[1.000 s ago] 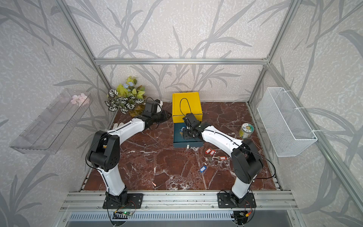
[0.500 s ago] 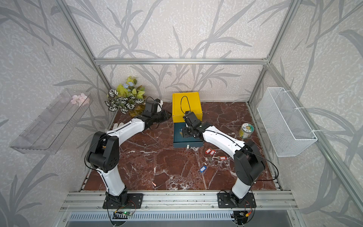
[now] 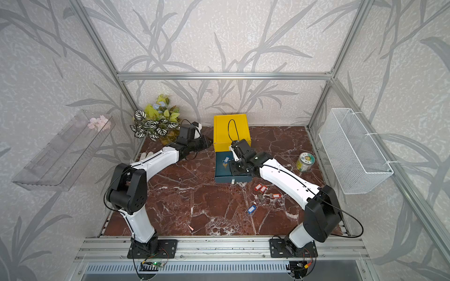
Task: Take the keys out of the drawer
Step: Open the drawer in the storage box.
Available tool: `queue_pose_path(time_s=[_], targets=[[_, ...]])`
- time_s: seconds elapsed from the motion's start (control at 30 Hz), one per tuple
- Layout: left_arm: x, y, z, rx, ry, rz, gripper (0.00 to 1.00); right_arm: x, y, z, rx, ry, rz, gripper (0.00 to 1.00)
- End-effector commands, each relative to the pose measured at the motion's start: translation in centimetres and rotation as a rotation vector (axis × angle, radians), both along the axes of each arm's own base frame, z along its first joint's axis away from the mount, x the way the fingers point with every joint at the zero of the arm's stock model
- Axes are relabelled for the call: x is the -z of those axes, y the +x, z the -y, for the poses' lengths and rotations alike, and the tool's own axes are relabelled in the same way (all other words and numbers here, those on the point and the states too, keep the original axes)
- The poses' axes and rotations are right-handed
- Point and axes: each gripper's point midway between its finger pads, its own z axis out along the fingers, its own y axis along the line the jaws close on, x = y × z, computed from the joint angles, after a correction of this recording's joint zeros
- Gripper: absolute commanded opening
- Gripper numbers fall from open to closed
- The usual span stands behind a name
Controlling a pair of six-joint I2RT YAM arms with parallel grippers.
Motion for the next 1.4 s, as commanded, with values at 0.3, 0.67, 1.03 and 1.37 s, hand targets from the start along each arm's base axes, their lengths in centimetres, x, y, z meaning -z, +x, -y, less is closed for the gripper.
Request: queue_pose_path(time_s=[0.3,0.67,1.03,1.37], targets=[[-0.7,0.2,0.2,0.003,0.004,0.022,0.25,1.7,-4.4,-1.2,-0.189,-0.004,-0.257,0.31],[-0.8,0.1,0.2,0.004,0.006,0.026,0.25,2.4,-6.1,-0.8,-0.237,-0.002,-0.315,0.27],[-0.9,0.0,0.3,0.001,-0.006,0.023,0.25,-0.6,0.4,-0.2,0.002,-0.006,-0.03,0.3],[-1.2,-0.3,0.2,0.001,-0.006,0.026,0.25,0.2,5.3,0.4,0.186,-0.023,0.179,0.31]])
